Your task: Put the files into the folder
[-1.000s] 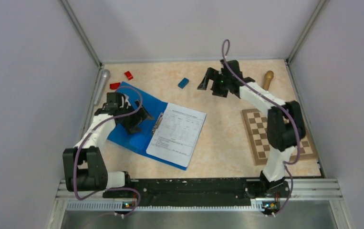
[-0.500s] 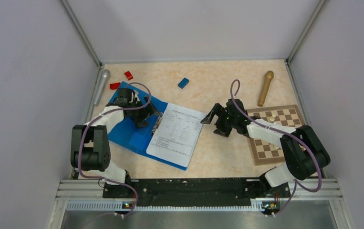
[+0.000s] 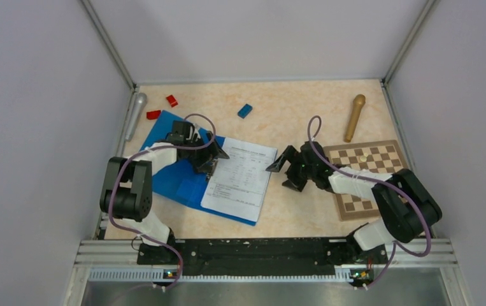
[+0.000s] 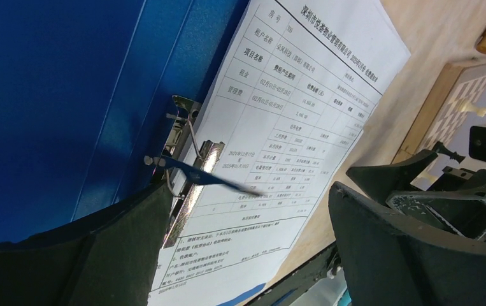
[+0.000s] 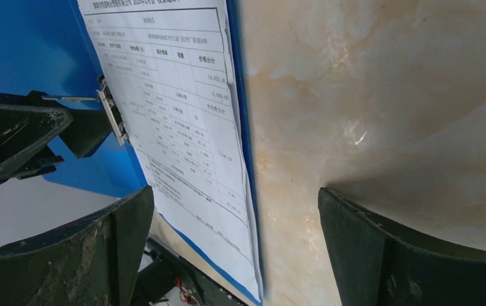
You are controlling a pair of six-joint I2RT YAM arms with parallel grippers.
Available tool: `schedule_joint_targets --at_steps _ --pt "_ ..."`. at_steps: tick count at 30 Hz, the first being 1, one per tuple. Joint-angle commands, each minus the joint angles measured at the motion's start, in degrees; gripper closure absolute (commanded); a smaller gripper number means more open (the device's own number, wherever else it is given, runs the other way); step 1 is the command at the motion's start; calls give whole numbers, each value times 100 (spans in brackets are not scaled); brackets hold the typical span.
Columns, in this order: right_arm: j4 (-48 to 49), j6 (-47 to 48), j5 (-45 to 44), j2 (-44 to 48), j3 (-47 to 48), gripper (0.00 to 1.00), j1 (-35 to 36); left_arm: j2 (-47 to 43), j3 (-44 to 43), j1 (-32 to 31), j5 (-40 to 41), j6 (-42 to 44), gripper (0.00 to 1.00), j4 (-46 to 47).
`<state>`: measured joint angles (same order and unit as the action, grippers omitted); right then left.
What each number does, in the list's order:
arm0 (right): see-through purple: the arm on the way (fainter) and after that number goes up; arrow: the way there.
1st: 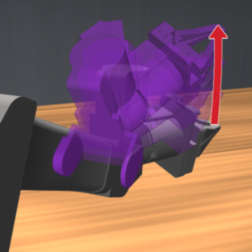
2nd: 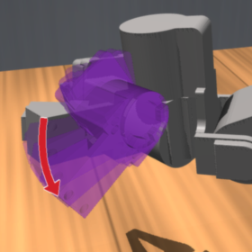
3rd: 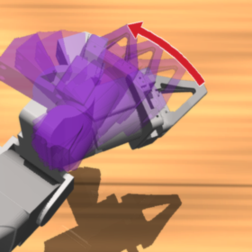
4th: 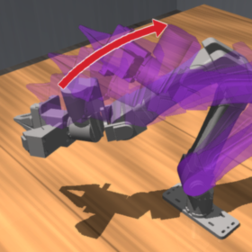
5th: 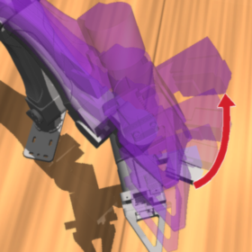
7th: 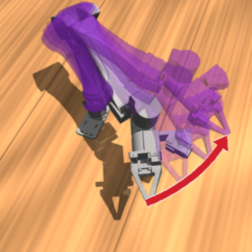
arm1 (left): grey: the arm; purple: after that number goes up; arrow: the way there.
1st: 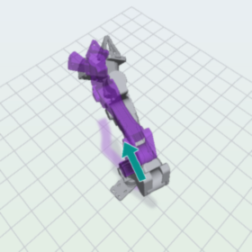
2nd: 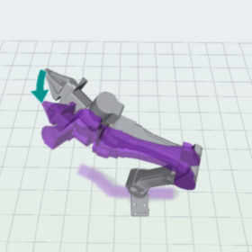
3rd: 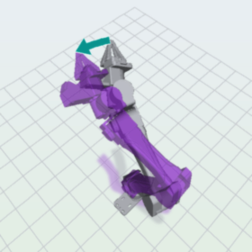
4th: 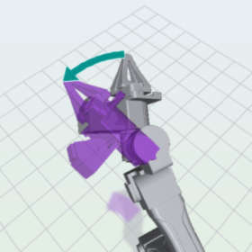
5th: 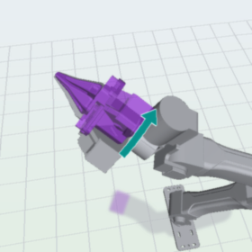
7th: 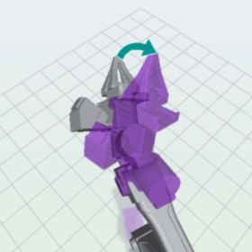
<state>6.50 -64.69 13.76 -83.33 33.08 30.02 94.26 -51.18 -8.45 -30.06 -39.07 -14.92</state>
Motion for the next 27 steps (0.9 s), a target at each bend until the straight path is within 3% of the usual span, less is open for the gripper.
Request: schedule_joint_targets --at_steps 1,20,27 --pt "324 -247 -110 -183 149 2 254 -15 128 -60 21 -83 3 122" --pt "1075 -283 79 -1388 921 2 786 -985 -761 78 1233 317 2 -1365" --pt "1222 -230 151 -1374 849 2 786 -579 -510 163 1364 325 2 -1299"
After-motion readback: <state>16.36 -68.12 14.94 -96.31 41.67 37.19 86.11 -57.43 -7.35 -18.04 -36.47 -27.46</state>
